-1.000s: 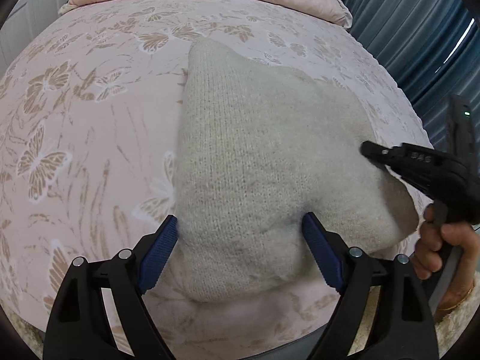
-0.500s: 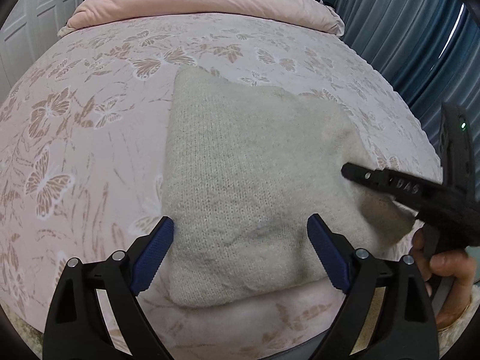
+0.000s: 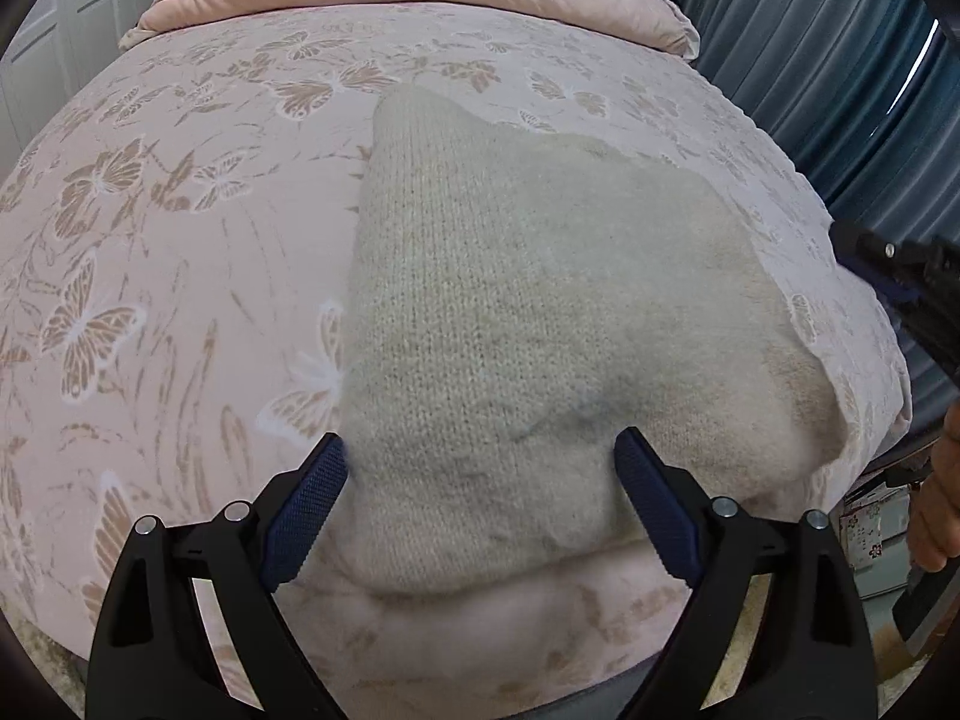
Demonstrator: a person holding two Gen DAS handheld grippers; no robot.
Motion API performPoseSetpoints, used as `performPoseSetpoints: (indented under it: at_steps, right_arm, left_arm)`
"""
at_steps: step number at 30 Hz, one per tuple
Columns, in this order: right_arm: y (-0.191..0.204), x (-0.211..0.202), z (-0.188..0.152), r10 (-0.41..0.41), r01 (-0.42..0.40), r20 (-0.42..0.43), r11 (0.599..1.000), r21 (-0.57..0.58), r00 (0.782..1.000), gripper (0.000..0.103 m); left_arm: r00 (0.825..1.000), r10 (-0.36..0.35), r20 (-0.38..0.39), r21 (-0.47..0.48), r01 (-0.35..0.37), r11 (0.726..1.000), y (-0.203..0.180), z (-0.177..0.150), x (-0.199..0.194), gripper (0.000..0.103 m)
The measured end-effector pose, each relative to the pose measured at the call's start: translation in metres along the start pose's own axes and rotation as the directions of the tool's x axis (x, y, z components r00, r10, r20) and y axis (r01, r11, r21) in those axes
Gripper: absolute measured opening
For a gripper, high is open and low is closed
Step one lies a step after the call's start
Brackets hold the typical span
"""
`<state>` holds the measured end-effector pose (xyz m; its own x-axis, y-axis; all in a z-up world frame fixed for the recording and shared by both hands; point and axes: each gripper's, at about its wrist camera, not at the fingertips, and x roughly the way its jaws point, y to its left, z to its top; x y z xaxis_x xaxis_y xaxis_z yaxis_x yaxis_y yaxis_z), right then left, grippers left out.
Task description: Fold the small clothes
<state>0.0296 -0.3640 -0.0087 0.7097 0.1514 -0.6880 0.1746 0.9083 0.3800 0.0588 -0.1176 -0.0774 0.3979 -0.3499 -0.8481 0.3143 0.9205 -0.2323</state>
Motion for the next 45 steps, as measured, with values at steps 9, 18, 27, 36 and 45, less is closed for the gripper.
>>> performPoseSetpoints:
  at_steps: [9, 18, 27, 36, 45]
  right_arm:
    - [0.102, 0.127, -0.064, 0.031, -0.125, -0.358, 0.962, -0.243, 0.933, 0.008]
    - [0.081, 0.098, -0.064, 0.031, -0.106, -0.348, 0.974, -0.2, 0.937, 0.004]
    - [-0.014, 0.041, -0.017, -0.131, 0.137, -0.114, 0.989, 0.048, 0.985, 0.052]
    - [-0.034, 0.067, 0.01, -0.042, 0.051, -0.116, 0.996, 0.072, 0.992, 0.008]
    - [-0.038, 0.059, -0.022, -0.139, 0.143, -0.141, 0.989, 0.021, 0.98, 0.059]
  left_arm:
    - [0.999, 0.033, -0.013, -0.035, -0.034, 0.999, 0.03, -0.023, -0.031, 0.089]
    - [1.0, 0.0, -0.002, -0.082, 0.0, 0.997, 0.04, -0.013, -0.032, 0.089]
    - [0.997, -0.063, 0.039, -0.033, 0.065, 0.997, 0.007, 0.015, -0.027, 0.089]
    - [0.999, -0.042, 0.033, 0.016, 0.042, 0.999, -0.016, 0.022, -0.012, 0.09]
    - [0.997, -0.046, 0.054, -0.044, 0.048, 0.998, -0.005, 0.029, -0.009, 0.092]
